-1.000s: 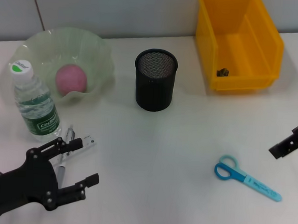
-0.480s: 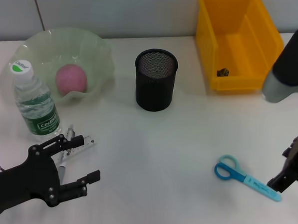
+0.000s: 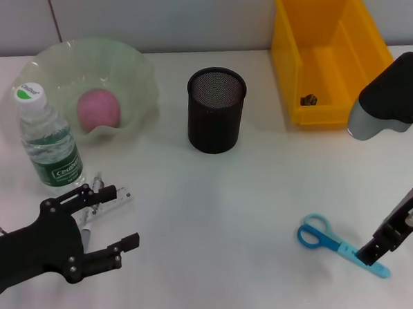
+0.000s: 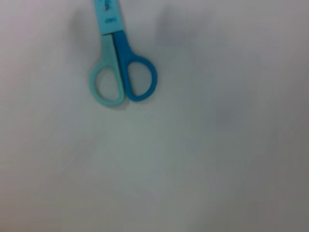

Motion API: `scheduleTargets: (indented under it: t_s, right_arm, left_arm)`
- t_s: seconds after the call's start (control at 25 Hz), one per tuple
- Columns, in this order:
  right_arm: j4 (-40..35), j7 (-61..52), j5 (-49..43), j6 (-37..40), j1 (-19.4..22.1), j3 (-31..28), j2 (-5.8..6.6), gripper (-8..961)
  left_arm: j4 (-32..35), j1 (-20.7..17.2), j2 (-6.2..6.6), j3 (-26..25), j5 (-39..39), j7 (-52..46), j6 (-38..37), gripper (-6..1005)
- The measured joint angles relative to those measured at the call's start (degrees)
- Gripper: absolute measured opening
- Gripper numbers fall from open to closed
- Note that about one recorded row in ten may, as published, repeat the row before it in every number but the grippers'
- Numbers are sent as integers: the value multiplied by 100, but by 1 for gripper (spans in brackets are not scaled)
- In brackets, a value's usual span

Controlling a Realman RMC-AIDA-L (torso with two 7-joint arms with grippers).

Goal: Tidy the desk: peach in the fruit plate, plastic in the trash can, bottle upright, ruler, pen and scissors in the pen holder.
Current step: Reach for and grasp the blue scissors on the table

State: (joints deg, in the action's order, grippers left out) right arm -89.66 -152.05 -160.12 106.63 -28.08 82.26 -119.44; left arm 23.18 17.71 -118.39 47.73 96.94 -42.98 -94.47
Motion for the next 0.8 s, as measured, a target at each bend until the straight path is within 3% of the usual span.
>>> scheduleTargets:
  t_s: [0.32, 0.8]
  right_arm:
    - [529, -142, 425, -502, 5, 23, 10, 821]
    - [579, -73, 260, -782, -60, 166, 24, 819]
  left_arm:
    - [-8, 10, 0, 0, 0, 0, 42, 815]
    - [-47, 51, -8, 5, 0, 0, 77, 815]
